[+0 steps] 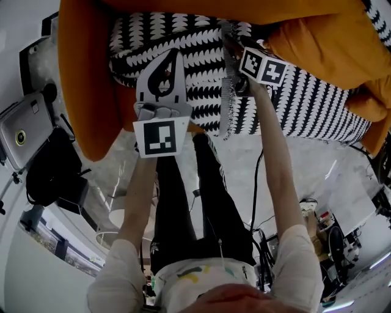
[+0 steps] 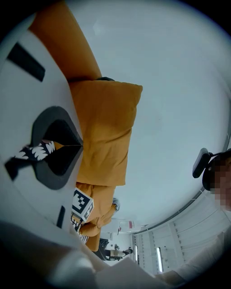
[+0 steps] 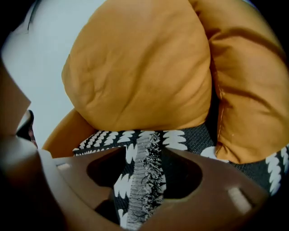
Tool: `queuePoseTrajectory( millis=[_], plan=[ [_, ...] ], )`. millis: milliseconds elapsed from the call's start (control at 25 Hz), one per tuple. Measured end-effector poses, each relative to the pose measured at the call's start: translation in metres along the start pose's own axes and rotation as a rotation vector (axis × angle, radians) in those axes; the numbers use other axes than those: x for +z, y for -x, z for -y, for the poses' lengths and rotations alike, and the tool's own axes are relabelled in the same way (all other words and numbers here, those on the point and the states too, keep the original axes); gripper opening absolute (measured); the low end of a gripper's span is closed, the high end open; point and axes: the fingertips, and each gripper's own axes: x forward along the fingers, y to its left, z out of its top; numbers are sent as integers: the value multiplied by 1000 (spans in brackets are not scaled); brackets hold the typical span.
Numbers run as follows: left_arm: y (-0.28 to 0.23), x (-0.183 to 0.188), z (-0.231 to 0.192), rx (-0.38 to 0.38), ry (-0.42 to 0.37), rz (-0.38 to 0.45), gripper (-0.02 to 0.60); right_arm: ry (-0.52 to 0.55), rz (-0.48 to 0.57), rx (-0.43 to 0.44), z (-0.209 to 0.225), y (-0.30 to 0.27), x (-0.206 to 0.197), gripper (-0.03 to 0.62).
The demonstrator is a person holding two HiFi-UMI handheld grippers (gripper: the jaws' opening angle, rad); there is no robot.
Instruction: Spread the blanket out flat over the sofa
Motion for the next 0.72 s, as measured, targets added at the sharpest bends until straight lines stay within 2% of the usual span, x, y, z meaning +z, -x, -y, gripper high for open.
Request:
queuePoseTrajectory(
  millis=[200, 360, 640, 680, 720],
  plan=[
    [-5, -4, -2, 7, 0, -6, 15, 18, -75, -38, 16, -10, -17, 231],
    [-6, -7, 1, 6, 9, -11, 15, 77, -81, -92, 21, -13, -20, 166],
    [-3, -11, 7, 5, 10, -18, 16, 23, -82, -23, 7, -16, -23, 184],
    [-2, -13, 7, 7, 11, -22, 17, 21, -84, -42, 10, -17, -24, 179],
    [-1, -14, 6, 9, 12, -24, 16, 19, -88, -67, 14, -17, -24, 130]
  ],
)
